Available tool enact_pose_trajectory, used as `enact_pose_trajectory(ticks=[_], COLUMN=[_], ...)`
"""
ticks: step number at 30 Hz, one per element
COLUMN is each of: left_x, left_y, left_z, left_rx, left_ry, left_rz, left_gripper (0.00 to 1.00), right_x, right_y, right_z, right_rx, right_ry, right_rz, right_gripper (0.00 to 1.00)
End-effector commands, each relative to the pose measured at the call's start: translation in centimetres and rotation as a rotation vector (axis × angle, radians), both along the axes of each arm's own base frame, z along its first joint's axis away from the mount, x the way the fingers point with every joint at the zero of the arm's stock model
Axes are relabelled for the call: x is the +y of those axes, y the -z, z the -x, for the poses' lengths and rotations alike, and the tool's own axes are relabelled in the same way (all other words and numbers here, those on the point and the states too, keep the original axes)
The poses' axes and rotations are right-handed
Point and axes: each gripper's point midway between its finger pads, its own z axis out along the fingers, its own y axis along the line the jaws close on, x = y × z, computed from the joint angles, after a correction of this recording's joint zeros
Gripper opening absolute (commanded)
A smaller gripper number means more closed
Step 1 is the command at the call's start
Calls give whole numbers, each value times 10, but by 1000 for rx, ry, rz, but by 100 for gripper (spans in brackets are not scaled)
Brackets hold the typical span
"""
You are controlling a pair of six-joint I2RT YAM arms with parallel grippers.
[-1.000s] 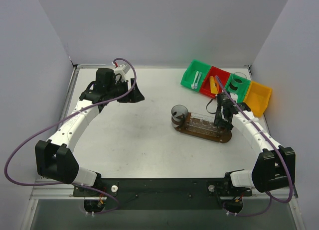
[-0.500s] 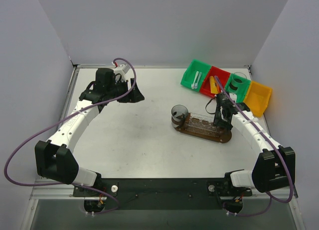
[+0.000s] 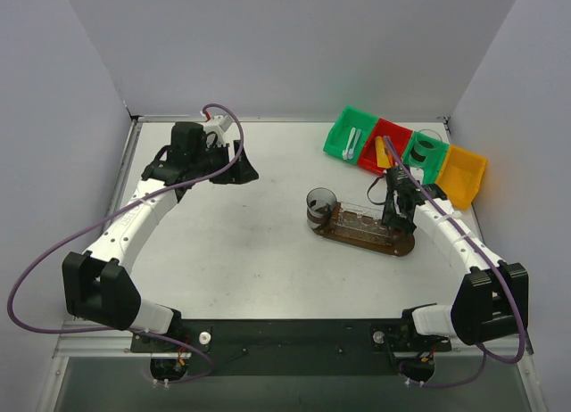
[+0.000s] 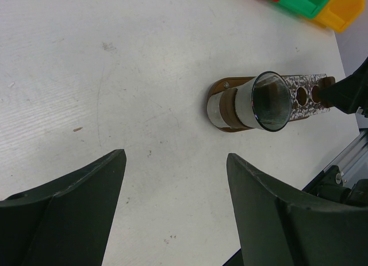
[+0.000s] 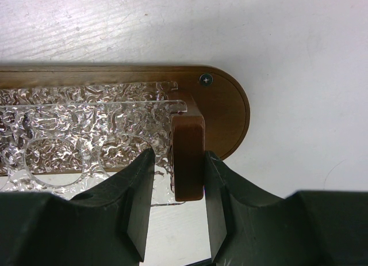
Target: Prepare toiletry sets of a toothbrush and toothpaste on the tray
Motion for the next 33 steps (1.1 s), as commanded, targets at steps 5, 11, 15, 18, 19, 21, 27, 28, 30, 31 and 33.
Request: enact_pose_trajectory(ticks=[5,11,15,18,19,21,27,28,30,31,33], left_x=[0,0,0,0,0,0,0,0,0,0,0], left_y=[-24,-23,-23,-23,-22,-23,-23,-23,-23,-23,-23], left_z=[-2,-1,-1,-1,-1,0,-1,0,0,0,0], left_rx=[-81,-81,-78,-81,-77,-80,-80,-79,-79,-81,-81], left_ry=[3,5,4,4,4,4,4,6,6,6,6], left_rz=[34,34,34,35,34,35,35,36,36,36,36], left_gripper=[81,81,81,81,81,81,81,81,81,81,81], right_x=[-5,-7,-8,-8,-9,-9,-9,-10,-9,-10,-10], right_y=[1,-3,-4,-3,-3,-3,-8,-9,-10,-11,-13], right_z=[13,15,17,19,19,19,18,18,17,18,17], right_rx=[28,15,21,27,26,24,12,11,5,3,-4], right_ry=[22,39,55,61,66,66,72,74,76,78,79], right_rz=[30,32,34,36,36,37,36,37,36,37,37], right_gripper=[15,19,20,20,20,20,24,25,30,31,35])
